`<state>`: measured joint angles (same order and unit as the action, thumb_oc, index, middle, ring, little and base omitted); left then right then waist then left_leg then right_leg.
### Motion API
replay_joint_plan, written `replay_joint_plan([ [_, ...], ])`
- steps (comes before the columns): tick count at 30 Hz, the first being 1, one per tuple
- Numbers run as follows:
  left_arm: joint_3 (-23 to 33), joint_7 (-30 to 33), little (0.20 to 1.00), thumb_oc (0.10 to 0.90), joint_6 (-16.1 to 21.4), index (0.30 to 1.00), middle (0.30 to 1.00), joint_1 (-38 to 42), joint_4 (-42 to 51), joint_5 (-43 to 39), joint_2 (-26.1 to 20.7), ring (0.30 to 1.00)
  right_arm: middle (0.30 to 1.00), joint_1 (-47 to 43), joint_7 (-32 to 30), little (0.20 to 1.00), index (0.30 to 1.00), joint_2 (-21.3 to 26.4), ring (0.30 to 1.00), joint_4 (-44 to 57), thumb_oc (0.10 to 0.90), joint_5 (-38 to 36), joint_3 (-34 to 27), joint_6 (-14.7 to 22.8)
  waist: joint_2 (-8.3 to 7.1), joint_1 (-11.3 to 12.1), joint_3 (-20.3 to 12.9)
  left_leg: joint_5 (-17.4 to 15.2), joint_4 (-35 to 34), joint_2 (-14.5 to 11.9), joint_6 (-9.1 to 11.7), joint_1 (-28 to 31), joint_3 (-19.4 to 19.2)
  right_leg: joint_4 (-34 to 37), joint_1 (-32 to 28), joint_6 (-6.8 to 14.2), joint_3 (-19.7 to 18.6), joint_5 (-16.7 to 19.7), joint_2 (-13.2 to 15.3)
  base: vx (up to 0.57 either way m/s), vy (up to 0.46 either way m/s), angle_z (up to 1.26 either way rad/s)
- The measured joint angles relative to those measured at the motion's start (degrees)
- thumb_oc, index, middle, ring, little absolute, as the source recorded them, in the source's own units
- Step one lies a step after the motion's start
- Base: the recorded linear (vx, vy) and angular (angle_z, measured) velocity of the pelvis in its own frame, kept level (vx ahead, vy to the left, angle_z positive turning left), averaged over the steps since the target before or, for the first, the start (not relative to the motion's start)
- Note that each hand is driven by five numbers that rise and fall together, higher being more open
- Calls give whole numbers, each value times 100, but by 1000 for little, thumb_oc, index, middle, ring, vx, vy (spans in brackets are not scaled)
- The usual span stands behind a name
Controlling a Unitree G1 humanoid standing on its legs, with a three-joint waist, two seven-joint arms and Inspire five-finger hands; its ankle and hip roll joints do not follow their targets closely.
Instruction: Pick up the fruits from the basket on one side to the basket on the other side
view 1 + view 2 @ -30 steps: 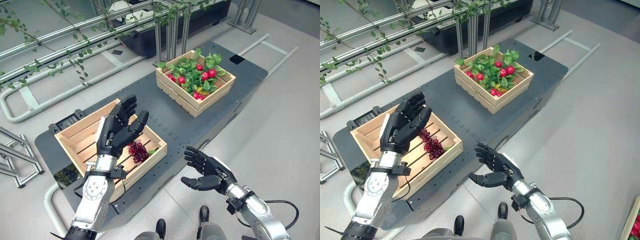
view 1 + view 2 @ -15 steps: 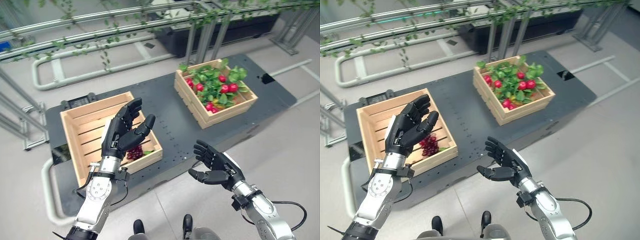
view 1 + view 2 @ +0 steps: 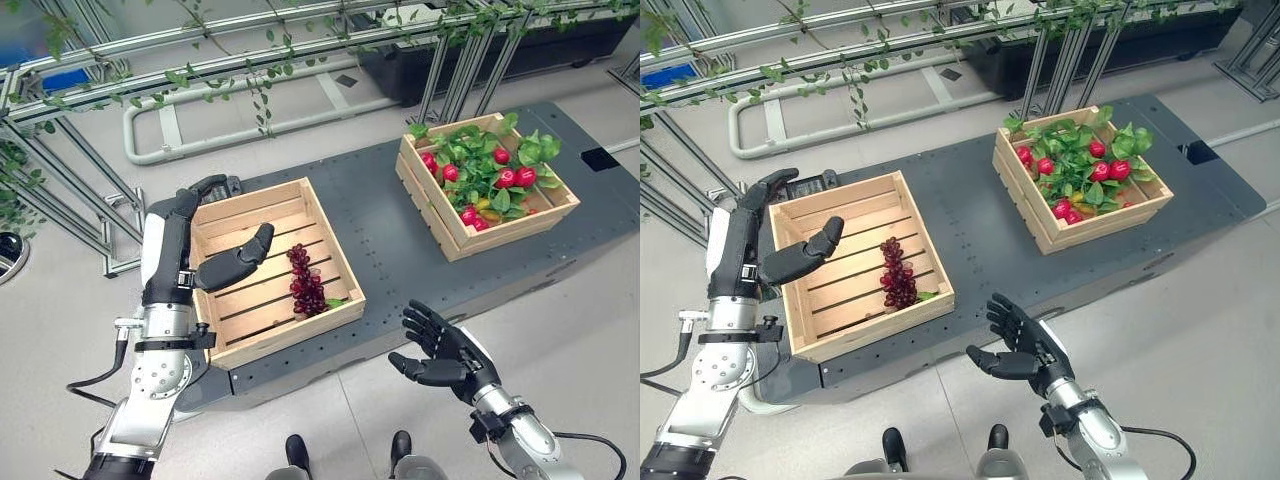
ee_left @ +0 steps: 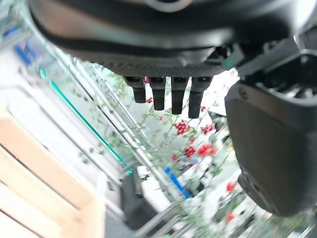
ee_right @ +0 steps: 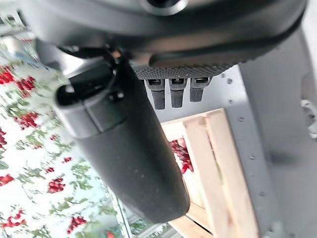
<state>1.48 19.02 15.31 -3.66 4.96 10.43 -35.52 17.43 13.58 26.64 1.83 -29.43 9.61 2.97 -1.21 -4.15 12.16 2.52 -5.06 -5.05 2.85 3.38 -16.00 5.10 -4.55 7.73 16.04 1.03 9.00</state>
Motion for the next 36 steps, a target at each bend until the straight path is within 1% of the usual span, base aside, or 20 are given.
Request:
replay_joint_plan([
  [3,-91,-1,900,800,-140,900,900,-15,-147,378,-265,900,900,-99,123,900,900,66,900,-188,800,204,20,-127,-20,35,-13,-4,-2,10,-2,-9,28,1,10,30,-9,-1,10,40,54,-1],
  [5,-113,-2,900,800,-231,900,900,-35,-236,587,-459,900,900,-93,226,900,900,194,900,-286,800,215,85,-246,-63,39,-49,4,-3,24,6,-36,30,1,32,187,-14,-31,37,27,48,1],
  [8,-209,55,900,800,-343,900,900,-31,-366,917,-691,900,900,-107,409,900,900,470,900,-491,800,404,236,-365,-63,31,-86,48,-3,18,-4,-144,59,0,127,203,-5,-8,27,-21,42,3],
  [10,-528,137,900,800,-450,900,900,91,-497,1149,-975,900,900,-136,559,900,900,660,900,-626,800,479,357,-476,-72,36,-90,85,-1,27,-27,-296,56,-26,296,203,-12,16,38,-95,27,1],
  [11,-623,139,900,800,-491,900,900,149,-541,1202,-1043,900,900,-161,570,900,900,730,900,-628,800,500,421,-503,-72,36,-90,99,0,30,-35,-340,58,-31,337,201,-11,22,41,-137,15,-2],
  [12,-969,195,900,800,-624,900,900,362,-670,1268,-1259,900,900,-280,605,900,900,948,900,-633,800,490,634,-536,-84,41,-81,111,48,31,-43,-491,43,-64,502,192,-35,40,48,-126,15,-3],
  [13,-1277,238,900,800,-734,900,900,630,-826,1396,-1416,900,900,-432,630,900,900,1047,900,-680,800,429,764,-545,-106,44,-45,113,151,24,-47,-659,43,-128,655,189,-55,45,60,-115,15,-5],
  [14,-1373,244,900,800,-761,900,900,725,-901,1455,-1446,900,900,-492,652,900,900,1049,900,-716,800,428,787,-554,-118,44,-10,113,171,23,-47,-690,38,-138,689,182,-77,50,63,-115,23,-12],
  [15,-1614,356,900,800,-822,900,900,985,-1117,1536,-1507,900,900,-738,652,900,900,1060,900,-809,800,429,890,-557,-161,34,167,110,301,20,-48,-752,4,-213,762,179,-152,50,87,-78,22,-12],
  [16,-1764,412,900,800,-871,900,900,1192,-1240,1596,-1550,900,900,-894,652,900,900,1088,900,-832,800,433,934,-557,-172,30,286,100,387,15,-51,-818,6,-270,824,174,-162,46,101,-67,34,-11],
  [18,-2099,638,900,800,-985,900,900,1761,-1486,1708,-1686,900,900,-1338,653,900,900,1161,900,-830,800,436,938,-557,-160,-12,789,61,551,-6,-80,-989,8,-455,1012,164,-198,43,113,-20,28,-4],
  [19,-2127,673,900,800,-997,900,900,1831,-1508,1723,-1705,900,900,-1401,654,900,900,1183,900,-829,800,436,939,-559,-157,-32,888,55,565,-6,-90,-1016,8,-482,1043,161,-212,45,116,-35,15,-6],
  [21,-2141,881,900,800,-1048,900,900,1931,-1571,1856,-1718,900,900,-1439,663,900,900,1246,900,-829,800,436,944,-580,-183,-40,1190,43,652,-3,-102,-1057,0,-549,1098,161,-273,45,132,-62,15,-6],
  [23,-2249,1070,900,800,-1125,900,900,2152,-1731,1938,-1736,900,900,-1467,681,900,900,1359,900,-841,800,444,998,-583,-168,-46,1409,22,717,-10,-110,-1100,9,-604,1135,156,-277,42,139,-20,8,-1],
  [25,-2350,1179,900,800,-1233,900,900,2361,-1904,2045,-1754,900,900,-1556,739,900,900,1465,900,-891,800,458,1124,-605,-156,-61,1476,13,747,-14,-118,-1230,11,-644,1271,149,-284,48,141,0,0,0],
  [27,-2412,1296,900,800,-1310,900,900,2494,-1991,2163,-1797,900,900,-1599,801,900,900,1502,900,-888,800,458,1199,-631,-172,-75,1574,13,771,-14,-119,-1241,8,-660,1284,148,-298,48,147,-4,3,-2],
  [31,-2716,1579,900,800,-1429,900,900,2858,-2194,2479,-1931,900,900,-1780,808,900,900,1536,900,-889,800,458,1390,-641,-188,-93,1641,13,801,-15,-119,-1263,7,-660,1290,147,-295,48,147,-32,-8,1],
  [33,-2939,1756,900,800,-1598,900,900,3183,-2306,2647,-1941,900,900,-1850,827,900,900,1562,900,-889,800,458,1439,-659,-190,-90,1661,-9,894,-29,-122,-1361,13,-698,1357,145,-286,47,146,-10,-2,3],
  [36,-3044,1835,900,800,-1819,900,900,3392,-2350,2846,-1993,900,900,-1979,832,900,900,1563,900,-901,800,457,1497,-727,-219,-97,1697,-25,984,-44,-130,-1481,5,-776,1483,142,-314,45,150,-21,-1,-2],
])
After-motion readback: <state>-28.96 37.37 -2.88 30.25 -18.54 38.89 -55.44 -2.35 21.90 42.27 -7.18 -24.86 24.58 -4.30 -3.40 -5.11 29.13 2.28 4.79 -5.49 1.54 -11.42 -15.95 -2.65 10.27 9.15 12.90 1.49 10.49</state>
